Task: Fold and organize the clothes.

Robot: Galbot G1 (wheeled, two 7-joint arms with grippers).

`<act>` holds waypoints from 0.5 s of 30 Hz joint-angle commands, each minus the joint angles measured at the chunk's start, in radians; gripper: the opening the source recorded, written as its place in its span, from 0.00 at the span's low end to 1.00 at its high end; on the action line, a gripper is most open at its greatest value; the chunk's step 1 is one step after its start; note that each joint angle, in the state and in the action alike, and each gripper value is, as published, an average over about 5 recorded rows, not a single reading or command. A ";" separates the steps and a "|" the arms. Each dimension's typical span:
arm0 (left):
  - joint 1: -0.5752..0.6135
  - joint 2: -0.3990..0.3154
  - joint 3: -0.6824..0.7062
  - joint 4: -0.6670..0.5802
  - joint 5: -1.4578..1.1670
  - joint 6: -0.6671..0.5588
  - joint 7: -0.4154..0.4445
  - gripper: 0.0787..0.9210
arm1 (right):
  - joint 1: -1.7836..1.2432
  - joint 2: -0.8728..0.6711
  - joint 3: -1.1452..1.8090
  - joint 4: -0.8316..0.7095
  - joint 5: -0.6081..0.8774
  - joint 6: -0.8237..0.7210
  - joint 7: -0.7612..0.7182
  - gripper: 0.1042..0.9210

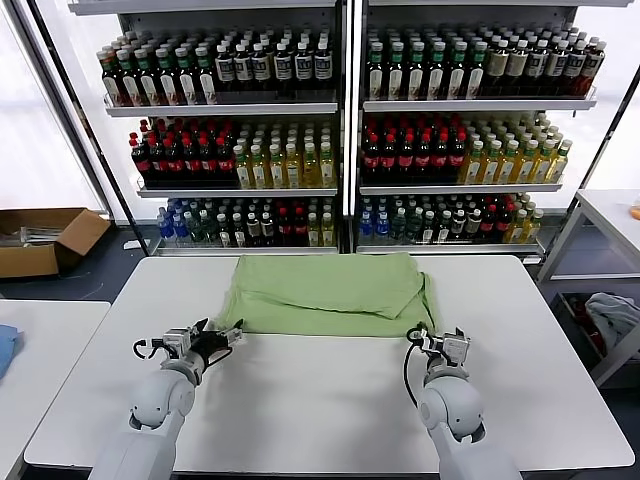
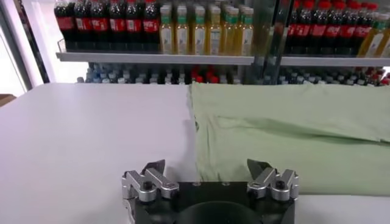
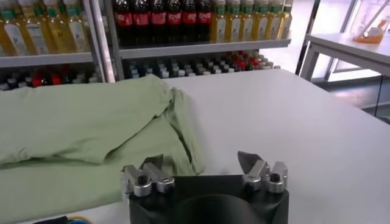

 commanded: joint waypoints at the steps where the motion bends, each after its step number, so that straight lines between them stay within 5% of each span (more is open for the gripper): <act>1: -0.003 0.001 0.001 0.009 -0.006 0.007 0.001 0.77 | 0.002 -0.001 0.000 -0.014 0.001 -0.001 0.002 0.60; 15: 0.022 0.010 0.016 0.005 0.020 0.001 0.016 0.29 | -0.018 -0.001 0.011 -0.029 0.001 0.000 -0.033 0.10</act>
